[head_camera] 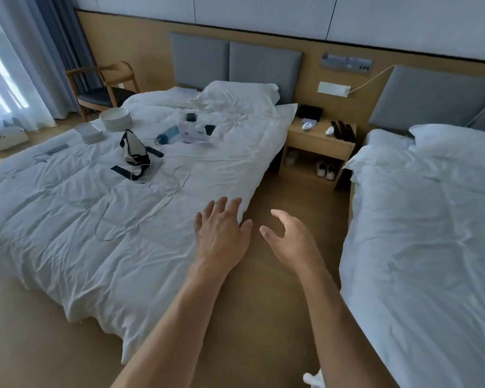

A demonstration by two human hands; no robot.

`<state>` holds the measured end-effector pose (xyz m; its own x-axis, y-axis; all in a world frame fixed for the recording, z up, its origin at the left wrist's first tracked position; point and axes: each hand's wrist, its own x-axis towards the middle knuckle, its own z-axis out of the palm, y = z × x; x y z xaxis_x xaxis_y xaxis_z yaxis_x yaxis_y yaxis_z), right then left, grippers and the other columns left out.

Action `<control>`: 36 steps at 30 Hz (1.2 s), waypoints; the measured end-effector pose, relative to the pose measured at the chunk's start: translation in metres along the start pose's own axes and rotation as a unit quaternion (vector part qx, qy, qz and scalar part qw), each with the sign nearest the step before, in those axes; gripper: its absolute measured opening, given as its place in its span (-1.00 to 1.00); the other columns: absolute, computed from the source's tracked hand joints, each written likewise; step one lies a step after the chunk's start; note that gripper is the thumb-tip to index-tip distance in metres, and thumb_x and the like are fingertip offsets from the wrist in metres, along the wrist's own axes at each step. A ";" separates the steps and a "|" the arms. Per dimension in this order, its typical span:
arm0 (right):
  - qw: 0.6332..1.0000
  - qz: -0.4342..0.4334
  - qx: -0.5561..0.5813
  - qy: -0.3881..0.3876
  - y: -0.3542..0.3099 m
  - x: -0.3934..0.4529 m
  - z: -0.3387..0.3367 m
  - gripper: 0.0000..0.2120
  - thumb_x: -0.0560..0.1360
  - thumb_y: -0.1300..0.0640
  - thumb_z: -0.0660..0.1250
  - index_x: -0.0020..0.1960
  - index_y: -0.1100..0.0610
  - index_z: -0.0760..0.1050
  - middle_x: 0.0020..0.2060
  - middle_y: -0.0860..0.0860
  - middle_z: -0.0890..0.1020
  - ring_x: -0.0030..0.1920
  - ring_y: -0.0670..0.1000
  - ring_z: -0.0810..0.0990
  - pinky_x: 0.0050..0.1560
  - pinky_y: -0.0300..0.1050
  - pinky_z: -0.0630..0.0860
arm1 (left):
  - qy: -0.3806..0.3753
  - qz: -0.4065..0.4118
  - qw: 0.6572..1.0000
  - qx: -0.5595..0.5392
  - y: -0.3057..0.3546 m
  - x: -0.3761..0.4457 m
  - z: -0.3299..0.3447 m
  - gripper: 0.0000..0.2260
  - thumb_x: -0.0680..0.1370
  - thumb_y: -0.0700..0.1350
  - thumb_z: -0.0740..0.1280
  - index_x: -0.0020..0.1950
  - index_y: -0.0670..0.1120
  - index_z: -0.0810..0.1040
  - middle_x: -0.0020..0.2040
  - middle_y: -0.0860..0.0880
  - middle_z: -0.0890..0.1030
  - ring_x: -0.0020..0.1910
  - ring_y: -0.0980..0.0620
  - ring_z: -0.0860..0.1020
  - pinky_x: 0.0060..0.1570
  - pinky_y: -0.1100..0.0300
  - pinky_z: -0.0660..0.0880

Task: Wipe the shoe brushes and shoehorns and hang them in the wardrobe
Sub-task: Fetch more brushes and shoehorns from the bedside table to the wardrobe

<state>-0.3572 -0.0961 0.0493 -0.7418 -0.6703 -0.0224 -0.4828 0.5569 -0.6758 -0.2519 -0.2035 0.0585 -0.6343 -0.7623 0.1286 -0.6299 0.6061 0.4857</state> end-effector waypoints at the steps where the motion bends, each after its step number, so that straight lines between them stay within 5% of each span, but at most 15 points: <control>1: 1.000 0.016 -0.003 0.010 0.007 0.011 -0.004 -0.46 0.58 -0.16 0.29 0.51 -0.08 0.29 0.48 -0.02 0.39 0.47 0.02 0.35 0.41 0.02 0.36 | -0.005 0.014 1.000 -0.004 0.006 0.014 0.008 -0.51 0.61 0.15 0.23 0.53 0.12 0.27 0.55 0.03 0.28 0.56 -0.06 0.15 0.52 -0.11 0.03; 18: 0.982 0.153 -0.030 0.108 0.034 0.264 -0.063 -0.44 0.59 -0.15 0.27 0.54 -0.09 0.25 0.50 -0.07 0.34 0.49 0.00 0.31 0.43 -0.03 0.31 | -0.103 0.197 0.975 -0.018 0.073 0.321 0.082 -0.47 0.62 0.14 0.21 0.57 0.12 0.18 0.60 -0.02 0.17 0.59 -0.13 0.05 0.53 -0.19 0.00; 36: 0.976 0.193 0.013 0.101 0.117 0.485 -0.083 -0.43 0.58 -0.16 0.27 0.54 -0.10 0.24 0.50 -0.06 0.34 0.48 0.00 0.32 0.38 -0.06 0.31 | -0.149 0.196 0.969 -0.012 0.133 0.537 0.183 -0.47 0.61 0.11 0.23 0.57 0.10 0.19 0.57 -0.01 0.22 0.58 -0.11 0.10 0.51 -0.20 0.06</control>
<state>-0.8121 -0.3151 0.0203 -0.9437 -0.3018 -0.1353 -0.1398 0.7347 -0.6638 -0.7579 -0.4903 0.0339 -0.9263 -0.3729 0.0546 -0.3054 0.8276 0.4710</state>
